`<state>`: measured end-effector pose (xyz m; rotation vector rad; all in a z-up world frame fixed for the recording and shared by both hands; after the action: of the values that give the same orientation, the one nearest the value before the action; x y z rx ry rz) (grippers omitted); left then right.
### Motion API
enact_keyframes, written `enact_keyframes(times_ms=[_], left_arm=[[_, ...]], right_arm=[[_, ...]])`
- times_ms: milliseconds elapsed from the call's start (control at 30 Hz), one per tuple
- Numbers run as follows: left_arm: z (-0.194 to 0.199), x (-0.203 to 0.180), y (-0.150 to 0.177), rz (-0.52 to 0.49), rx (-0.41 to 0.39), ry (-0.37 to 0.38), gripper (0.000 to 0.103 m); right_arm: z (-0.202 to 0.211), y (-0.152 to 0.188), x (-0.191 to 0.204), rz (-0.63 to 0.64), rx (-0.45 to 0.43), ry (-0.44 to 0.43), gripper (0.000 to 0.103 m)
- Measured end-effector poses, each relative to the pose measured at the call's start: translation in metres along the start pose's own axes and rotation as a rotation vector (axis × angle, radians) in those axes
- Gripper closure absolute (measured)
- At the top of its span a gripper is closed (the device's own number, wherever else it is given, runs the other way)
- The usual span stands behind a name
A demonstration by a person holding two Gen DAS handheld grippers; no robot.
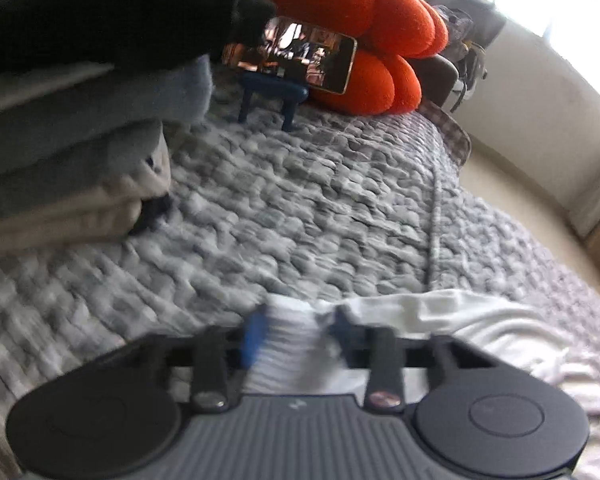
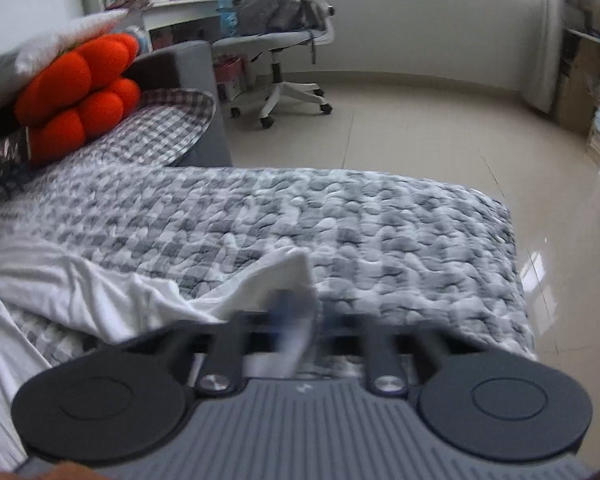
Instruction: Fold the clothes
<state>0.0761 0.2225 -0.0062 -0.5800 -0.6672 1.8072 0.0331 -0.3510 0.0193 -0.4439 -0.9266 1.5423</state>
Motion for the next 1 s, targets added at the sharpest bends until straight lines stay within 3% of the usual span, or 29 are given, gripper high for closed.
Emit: enact_keyframes(times_ms=[33, 67, 133, 333, 400, 467, 533, 600, 633, 667, 867, 933, 967, 1000], left_arm=[[0.002, 0.002, 0.0, 0.006, -0.01, 0.009, 0.087], [0.005, 0.004, 0.0, 0.014, -0.022, 0.019, 0.096], [0.016, 0.008, -0.003, 0.03, -0.075, 0.026, 0.096], [0.045, 0.017, -0.016, 0.093, -0.197, 0.07, 0.096], [0.041, 0.014, -0.017, 0.08, -0.189, 0.046, 0.096], [0.036, 0.013, -0.019, 0.073, -0.179, 0.017, 0.096], [0.032, 0.016, -0.019, 0.076, -0.18, -0.013, 0.096], [0.031, 0.022, -0.021, 0.084, -0.19, -0.026, 0.096], [0.032, 0.025, -0.022, 0.091, -0.192, -0.023, 0.096], [0.034, 0.028, -0.021, 0.093, -0.195, -0.02, 0.095], [0.031, 0.025, -0.024, 0.083, -0.193, -0.03, 0.095], [0.031, 0.023, -0.023, 0.082, -0.199, -0.036, 0.095], [0.031, 0.022, -0.023, 0.077, -0.204, -0.044, 0.095], [0.032, 0.021, -0.022, 0.071, -0.209, -0.052, 0.095]], right_arm=[[0.004, 0.001, 0.004, 0.033, -0.013, 0.014, 0.101], [0.008, 0.001, 0.008, 0.066, -0.037, 0.036, 0.101], [0.021, 0.0, 0.014, 0.113, -0.094, 0.096, 0.101], [0.099, -0.004, 0.06, 0.278, -0.372, 0.411, 0.102], [0.101, -0.003, 0.07, 0.328, -0.378, 0.473, 0.101], [0.078, -0.007, 0.067, 0.36, -0.283, 0.516, 0.099], [0.049, -0.005, 0.049, 0.339, -0.143, 0.466, 0.099], [0.034, -0.002, 0.03, 0.28, -0.065, 0.407, 0.099], [0.037, 0.002, 0.022, 0.254, -0.063, 0.399, 0.098], [0.04, 0.003, 0.017, 0.23, -0.07, 0.39, 0.09], [0.043, -0.003, -0.014, 0.075, -0.062, 0.324, 0.087], [0.025, -0.016, -0.019, 0.049, -0.03, 0.285, 0.074], [0.018, -0.02, -0.022, 0.033, -0.018, 0.269, 0.058], [0.011, -0.023, -0.025, 0.018, -0.007, 0.254, 0.054]])
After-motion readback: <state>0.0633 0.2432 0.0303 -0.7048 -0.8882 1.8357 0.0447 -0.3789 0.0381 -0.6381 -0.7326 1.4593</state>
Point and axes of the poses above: each gripper's, at about its wrist camera, not at the fingertips, and z roughly against the way its jaws point, x to its left, y to its underside, the point moved 2 cm from there along -z, roughly the way its jaws point, and after that the axes turned 13 degrees about -y, right-handed, at the moved point
